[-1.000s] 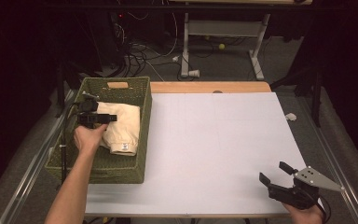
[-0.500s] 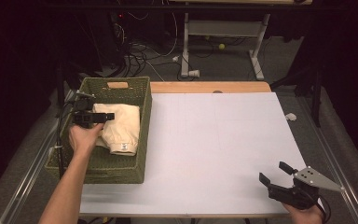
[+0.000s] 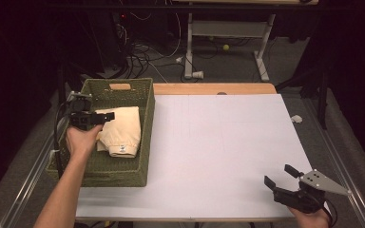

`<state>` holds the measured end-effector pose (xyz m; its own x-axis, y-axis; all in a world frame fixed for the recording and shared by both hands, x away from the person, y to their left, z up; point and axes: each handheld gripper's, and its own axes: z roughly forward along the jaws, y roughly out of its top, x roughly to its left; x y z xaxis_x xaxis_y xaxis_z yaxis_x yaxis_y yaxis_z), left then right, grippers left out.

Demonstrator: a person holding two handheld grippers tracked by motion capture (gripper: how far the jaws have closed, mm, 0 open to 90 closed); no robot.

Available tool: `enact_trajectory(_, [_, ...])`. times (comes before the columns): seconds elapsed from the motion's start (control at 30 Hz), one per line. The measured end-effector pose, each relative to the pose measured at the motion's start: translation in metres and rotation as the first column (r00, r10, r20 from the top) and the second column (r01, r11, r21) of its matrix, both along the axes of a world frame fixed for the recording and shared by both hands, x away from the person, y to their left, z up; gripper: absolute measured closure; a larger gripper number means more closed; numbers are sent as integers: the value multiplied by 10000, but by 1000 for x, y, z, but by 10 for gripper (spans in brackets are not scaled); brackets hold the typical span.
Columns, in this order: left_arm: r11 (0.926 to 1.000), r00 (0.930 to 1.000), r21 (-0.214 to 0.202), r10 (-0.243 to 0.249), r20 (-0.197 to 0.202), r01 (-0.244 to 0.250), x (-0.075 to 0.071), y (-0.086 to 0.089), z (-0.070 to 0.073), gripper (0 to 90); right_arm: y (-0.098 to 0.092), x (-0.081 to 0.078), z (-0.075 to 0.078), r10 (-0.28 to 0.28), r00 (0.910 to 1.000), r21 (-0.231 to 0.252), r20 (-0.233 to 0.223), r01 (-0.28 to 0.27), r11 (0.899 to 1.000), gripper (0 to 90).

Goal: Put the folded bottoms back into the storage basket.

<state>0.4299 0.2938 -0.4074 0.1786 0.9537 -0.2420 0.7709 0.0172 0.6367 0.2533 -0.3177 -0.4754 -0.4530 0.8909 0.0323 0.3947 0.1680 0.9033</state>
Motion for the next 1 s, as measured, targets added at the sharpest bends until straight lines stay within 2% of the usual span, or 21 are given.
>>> enact_trajectory(0.2, [10000,9992,-54,-44,403,46,-10,3,7,231,0,0,0,-9,10000,1,-11,9,10000,165])
enact_trajectory(0.43, [9997,9958,92,-250,879,243,-22,4,16,237,0,0,0,-68,10000,21,-15,68,10000,165])
enact_trajectory(0.73, [9989,9913,34,-466,1228,466,-35,7,24,240,0,0,0,-53,10000,16,-24,53,10000,165])
enact_trajectory(1.0, [9986,9896,3,-524,1337,528,-41,10,27,238,0,0,0,-53,10000,34,-41,53,10000,165])
